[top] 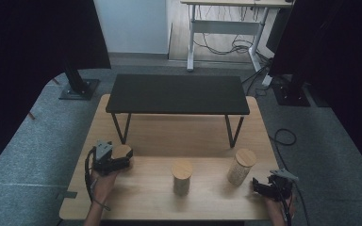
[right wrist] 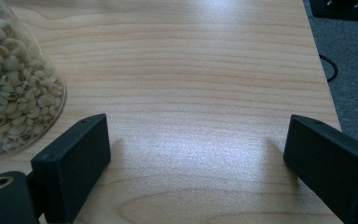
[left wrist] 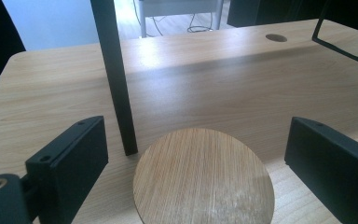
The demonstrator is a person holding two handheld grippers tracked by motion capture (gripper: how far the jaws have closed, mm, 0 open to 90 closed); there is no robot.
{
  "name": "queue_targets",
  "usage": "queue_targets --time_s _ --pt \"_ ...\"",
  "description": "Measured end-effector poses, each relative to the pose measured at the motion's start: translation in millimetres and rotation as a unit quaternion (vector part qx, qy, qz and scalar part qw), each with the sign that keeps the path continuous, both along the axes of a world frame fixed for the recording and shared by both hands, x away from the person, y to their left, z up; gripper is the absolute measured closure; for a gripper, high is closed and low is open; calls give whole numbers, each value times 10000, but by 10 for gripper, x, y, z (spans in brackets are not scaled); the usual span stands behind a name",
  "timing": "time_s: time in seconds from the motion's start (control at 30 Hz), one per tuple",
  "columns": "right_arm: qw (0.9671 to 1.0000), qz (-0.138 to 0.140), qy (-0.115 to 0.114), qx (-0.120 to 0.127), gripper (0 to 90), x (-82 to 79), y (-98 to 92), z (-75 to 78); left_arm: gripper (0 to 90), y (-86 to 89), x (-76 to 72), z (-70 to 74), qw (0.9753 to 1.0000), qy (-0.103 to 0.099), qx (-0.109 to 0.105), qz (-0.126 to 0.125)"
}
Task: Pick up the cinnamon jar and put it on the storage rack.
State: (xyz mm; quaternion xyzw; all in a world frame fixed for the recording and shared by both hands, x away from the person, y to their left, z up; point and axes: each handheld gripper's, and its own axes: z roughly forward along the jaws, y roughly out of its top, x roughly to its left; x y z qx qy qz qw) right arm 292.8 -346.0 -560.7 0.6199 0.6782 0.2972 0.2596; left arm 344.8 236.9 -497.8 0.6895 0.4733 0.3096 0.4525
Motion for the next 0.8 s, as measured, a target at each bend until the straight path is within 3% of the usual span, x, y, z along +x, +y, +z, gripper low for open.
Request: queue_targets --time_s 0.8 --pt "10000 10 -3 -2 67 0 0 -1 58 -54 16 -100 9999 75 120 -9"
